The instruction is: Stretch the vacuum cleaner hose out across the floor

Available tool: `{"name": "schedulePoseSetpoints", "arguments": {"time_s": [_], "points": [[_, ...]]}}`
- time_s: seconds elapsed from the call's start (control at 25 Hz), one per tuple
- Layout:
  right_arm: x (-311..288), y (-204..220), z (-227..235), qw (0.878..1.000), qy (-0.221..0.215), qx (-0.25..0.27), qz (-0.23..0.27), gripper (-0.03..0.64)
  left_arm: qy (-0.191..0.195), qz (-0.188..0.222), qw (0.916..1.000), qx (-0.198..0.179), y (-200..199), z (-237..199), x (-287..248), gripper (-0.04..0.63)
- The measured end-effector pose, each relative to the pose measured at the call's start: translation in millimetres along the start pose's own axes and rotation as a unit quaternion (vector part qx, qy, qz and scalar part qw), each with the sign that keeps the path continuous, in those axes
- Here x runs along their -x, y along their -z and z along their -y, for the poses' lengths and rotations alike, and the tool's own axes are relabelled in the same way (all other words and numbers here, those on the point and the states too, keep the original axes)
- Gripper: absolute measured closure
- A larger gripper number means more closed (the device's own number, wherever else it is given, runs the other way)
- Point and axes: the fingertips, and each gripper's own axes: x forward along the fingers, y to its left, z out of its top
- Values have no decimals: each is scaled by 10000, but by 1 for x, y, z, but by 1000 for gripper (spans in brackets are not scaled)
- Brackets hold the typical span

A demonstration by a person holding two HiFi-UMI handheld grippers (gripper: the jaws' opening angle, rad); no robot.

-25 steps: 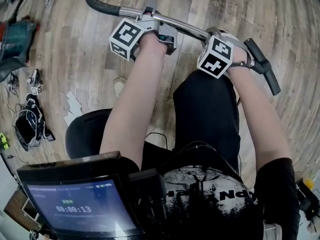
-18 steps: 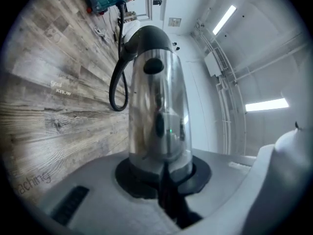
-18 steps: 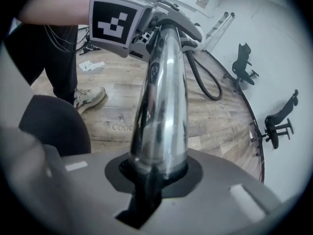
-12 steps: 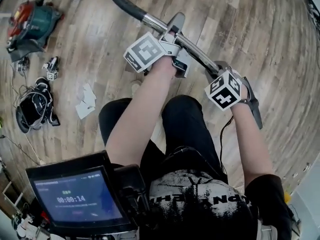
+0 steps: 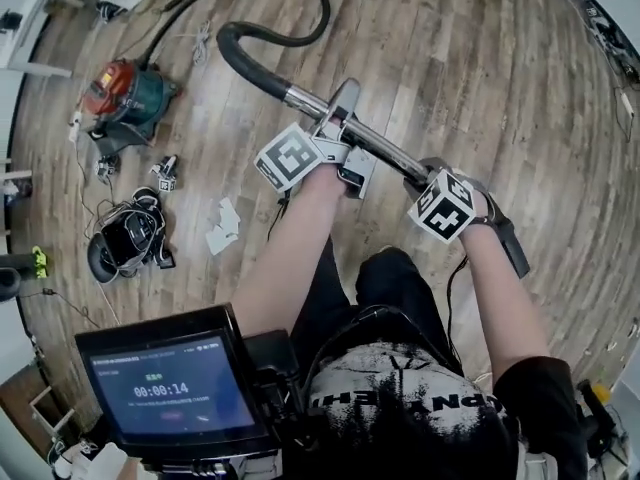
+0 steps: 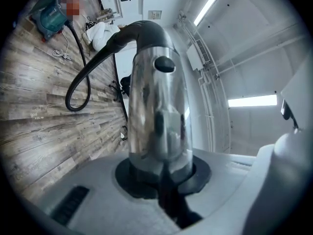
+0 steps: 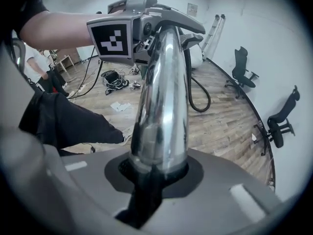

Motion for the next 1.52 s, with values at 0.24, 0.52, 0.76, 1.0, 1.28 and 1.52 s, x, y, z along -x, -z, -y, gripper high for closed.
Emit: {"name": "schedulePoseSetpoints", "arguments": {"time_s": [0.24,0.52,0.76,1.0,1.28,1.52], "points": [[91,36,-19,9988,345,333,-72,528,-285,184,9990,-305,44,77,18,551],[138,75,-63,9991,414,-45,-17,538,-425,-120,9986,-307,102,117,38,551],[147,88,-86,9984,474,-277,-110,538,-385,-361,9984,-188,122,119,51,551],[140,89,-104,9962,510,-692,-101,538,-355,-769,9962,-225,131,116,52,551],[122,70,-103,9955,440,-825,-120,540,-601,-926,9935,-262,113,95,52,551],[117,76,-103,9954,258,-920,1,541,-900,-993,9905,-319,123,85,48,551]]}}
